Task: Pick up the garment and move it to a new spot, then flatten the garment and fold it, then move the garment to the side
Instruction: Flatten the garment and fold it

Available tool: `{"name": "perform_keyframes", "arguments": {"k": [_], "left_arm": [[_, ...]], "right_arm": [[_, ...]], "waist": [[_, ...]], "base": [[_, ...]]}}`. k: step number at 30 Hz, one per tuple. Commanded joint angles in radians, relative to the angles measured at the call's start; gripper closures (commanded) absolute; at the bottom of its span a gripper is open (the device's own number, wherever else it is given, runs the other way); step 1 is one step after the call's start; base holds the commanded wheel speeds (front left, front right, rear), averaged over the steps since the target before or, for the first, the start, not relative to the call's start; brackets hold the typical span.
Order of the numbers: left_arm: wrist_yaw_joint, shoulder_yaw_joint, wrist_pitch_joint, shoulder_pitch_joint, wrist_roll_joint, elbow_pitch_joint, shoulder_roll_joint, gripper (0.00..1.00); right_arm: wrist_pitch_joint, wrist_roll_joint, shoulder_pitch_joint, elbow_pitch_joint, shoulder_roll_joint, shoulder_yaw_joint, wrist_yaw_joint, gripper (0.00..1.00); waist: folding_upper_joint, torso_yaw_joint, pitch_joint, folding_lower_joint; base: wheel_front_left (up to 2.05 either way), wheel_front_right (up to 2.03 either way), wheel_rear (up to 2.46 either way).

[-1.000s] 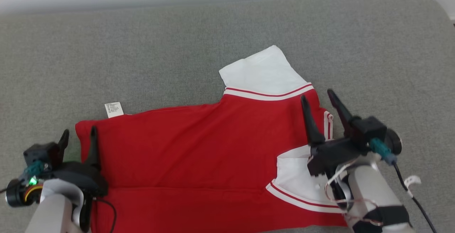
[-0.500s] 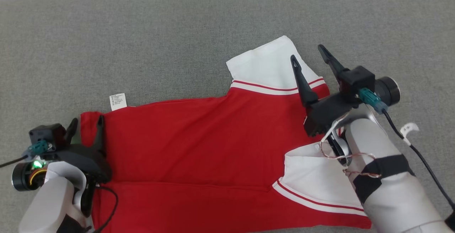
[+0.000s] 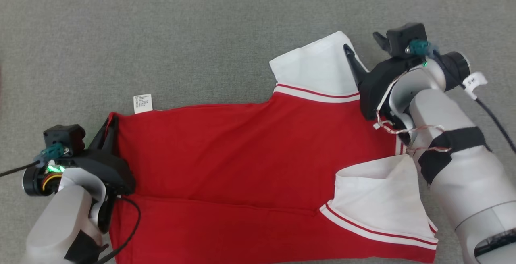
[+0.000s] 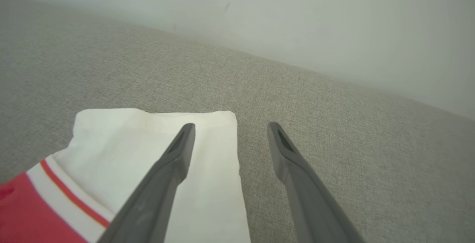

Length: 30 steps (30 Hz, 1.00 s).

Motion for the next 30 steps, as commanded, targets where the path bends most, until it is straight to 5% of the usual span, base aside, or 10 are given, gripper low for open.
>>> {"name": "perform_keyframes", "arguments": {"k": [1, 16, 17, 18, 21, 30], "left_arm": [[0.002, -0.016, -0.006, -0.018, -0.012, -0.004, -0.004, 1.00], [0.002, -0.131, -0.036, -0.082, -0.073, 0.003, -0.028, 1.00], [0.002, -0.137, -0.039, -0.084, -0.073, 0.005, -0.028, 1.00], [0.002, -0.142, -0.039, -0.085, -0.078, 0.007, -0.028, 1.00], [0.002, -0.159, -0.043, -0.092, -0.095, 0.013, -0.024, 1.00], [0.003, -0.166, -0.054, -0.113, -0.120, 0.012, 0.004, 1.00]], "right_arm": [[0.027, 0.026, -0.031, 0.025, -0.004, 0.004, -0.002, 0.00], [0.190, 0.076, -0.192, 0.204, 0.005, 0.018, -0.002, 0.00], [0.196, 0.073, -0.200, 0.213, 0.006, 0.021, -0.002, 0.10], [0.207, 0.072, -0.206, 0.224, 0.007, 0.024, -0.002, 0.52], [0.208, 0.076, -0.213, 0.238, 0.009, 0.034, -0.002, 1.00], [0.077, 0.023, -0.254, 0.274, -0.024, 0.009, -0.003, 1.00]], "waist": [[-0.0001, 0.020, 0.022, 0.0000], [-0.0001, 0.076, 0.081, 0.0000], [-0.0001, 0.078, 0.083, 0.0000], [-0.0001, 0.080, 0.084, 0.0000], [-0.0001, 0.082, 0.088, 0.0000], [-0.0001, 0.072, 0.091, 0.0000]], "base": [[0.00, 0.00, 0.00], [0.00, 0.00, 0.00], [0.00, 0.00, 0.00], [0.00, 0.00, 0.00], [0.00, 0.00, 0.00], [0.00, 0.00, 0.00]]}}
